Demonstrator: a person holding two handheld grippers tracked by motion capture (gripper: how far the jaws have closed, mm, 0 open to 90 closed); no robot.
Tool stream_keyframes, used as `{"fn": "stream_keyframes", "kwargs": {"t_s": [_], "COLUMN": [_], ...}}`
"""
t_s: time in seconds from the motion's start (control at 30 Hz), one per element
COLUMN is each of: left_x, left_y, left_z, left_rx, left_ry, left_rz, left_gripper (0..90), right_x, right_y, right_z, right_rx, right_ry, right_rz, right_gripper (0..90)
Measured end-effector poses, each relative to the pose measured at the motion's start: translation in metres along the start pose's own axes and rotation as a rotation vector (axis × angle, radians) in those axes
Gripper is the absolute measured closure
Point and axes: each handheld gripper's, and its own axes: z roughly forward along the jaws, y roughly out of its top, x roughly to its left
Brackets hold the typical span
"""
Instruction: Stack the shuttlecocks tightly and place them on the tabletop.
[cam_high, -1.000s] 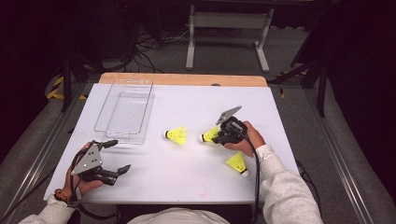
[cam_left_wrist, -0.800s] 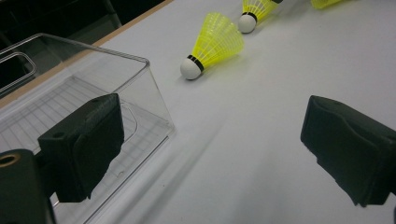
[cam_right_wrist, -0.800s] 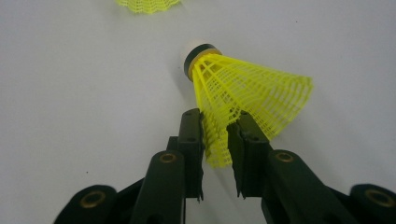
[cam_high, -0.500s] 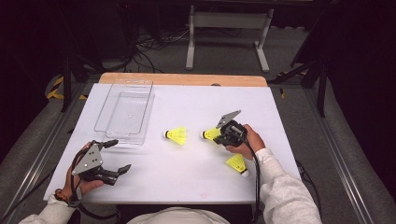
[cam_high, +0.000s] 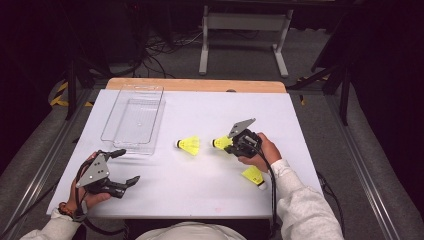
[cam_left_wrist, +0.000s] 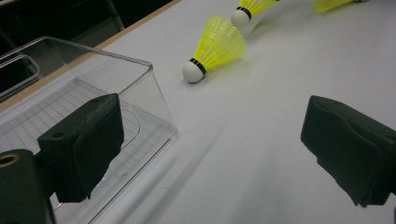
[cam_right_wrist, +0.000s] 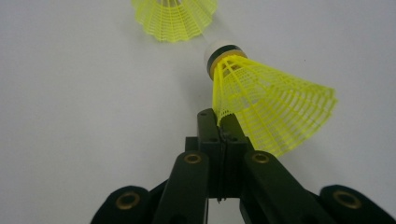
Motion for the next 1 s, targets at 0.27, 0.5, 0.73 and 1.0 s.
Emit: {"fn": "stream_keyframes", "kwargs": {"t_s": [0.27, 0.5, 0.73, 1.0], "left_x": [0.000, 0.000, 0.000, 0.000], "left_y": [0.000, 0.000, 0.000, 0.000], "left_z": [0.000, -0.001, -0.002, -0.002], "left_rx": [-0.004, -0.005, -0.012, -0.013], "left_ry": [-0.004, -0.003, -0.003, -0.007], "left_rz": [0.004, 0.002, 0.001, -0.001], "left_gripper": [7.1, 7.1, 7.0, 7.0], "right_x": [0.012, 0.016, 0.016, 0.019], "right_y": [0.017, 0.031, 0.042, 0.055], "right_z": [0.004, 0.013, 0.028, 0.042], "right_rx": [-0.006, 0.000, 0.033, 0.048], "right_ry": [0.020, 0.023, 0.023, 0.029], "right_rz": [-0.045, -0.061, -0.068, -0.087], "right_gripper": [90.0, 90.0, 90.0, 90.0]}}
